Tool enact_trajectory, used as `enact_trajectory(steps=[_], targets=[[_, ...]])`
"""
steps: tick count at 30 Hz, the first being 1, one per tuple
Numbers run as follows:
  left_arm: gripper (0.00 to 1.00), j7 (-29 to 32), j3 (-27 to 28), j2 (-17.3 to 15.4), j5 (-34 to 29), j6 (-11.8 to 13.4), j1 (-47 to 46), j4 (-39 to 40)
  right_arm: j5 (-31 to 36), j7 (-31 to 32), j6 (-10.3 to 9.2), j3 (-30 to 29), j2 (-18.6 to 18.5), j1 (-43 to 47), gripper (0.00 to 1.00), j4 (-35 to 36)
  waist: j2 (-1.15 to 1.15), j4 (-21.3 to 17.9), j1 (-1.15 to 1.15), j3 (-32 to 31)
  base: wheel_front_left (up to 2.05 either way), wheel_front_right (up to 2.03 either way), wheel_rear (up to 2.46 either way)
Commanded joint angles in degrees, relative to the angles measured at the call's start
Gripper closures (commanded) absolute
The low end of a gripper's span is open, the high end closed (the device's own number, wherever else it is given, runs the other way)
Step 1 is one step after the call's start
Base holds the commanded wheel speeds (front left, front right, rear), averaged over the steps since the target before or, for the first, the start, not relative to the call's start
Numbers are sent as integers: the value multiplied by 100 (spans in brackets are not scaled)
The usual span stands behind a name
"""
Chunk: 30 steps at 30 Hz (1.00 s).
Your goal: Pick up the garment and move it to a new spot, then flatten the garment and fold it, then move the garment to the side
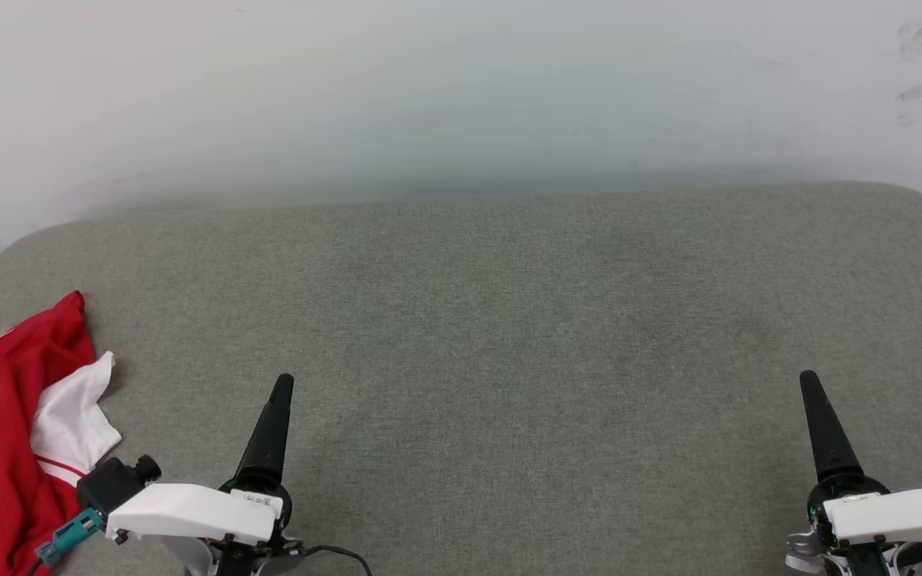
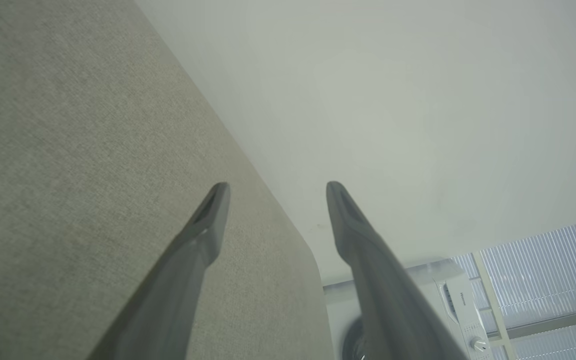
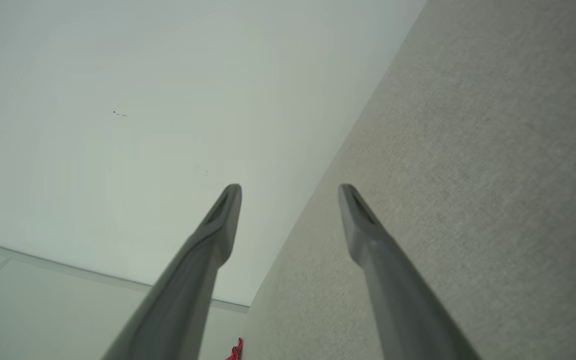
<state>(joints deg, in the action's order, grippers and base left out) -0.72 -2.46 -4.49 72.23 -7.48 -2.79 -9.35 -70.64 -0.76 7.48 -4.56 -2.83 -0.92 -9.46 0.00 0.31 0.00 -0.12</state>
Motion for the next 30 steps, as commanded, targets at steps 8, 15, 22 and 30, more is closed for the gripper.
enact_trajectory(steps=[8, 15, 22, 30], targets=[[0, -207, -45, 18, -1375, -2, -22, 199, 1487, -195, 1, 32, -8, 49, 0, 313, 0, 30, 0, -19, 0, 0, 0], [0, -348, -47, 47, -2208, -2, 15, 246, 2334, -149, 1, 67, -8, 102, 0, 474, 0, 29, 0, -29, 0, 0, 0], [0, -479, 10, 39, -2909, 41, 23, 287, 3139, -89, 1, 165, -8, 132, 0, 636, 0, 23, 0, -31, 0, 0, 0], [0, -620, 16, -7, -3608, 120, 59, 329, 3900, -32, 1, 215, -8, 203, 0, 800, 0, 38, 0, -45, 0, 0, 0]])
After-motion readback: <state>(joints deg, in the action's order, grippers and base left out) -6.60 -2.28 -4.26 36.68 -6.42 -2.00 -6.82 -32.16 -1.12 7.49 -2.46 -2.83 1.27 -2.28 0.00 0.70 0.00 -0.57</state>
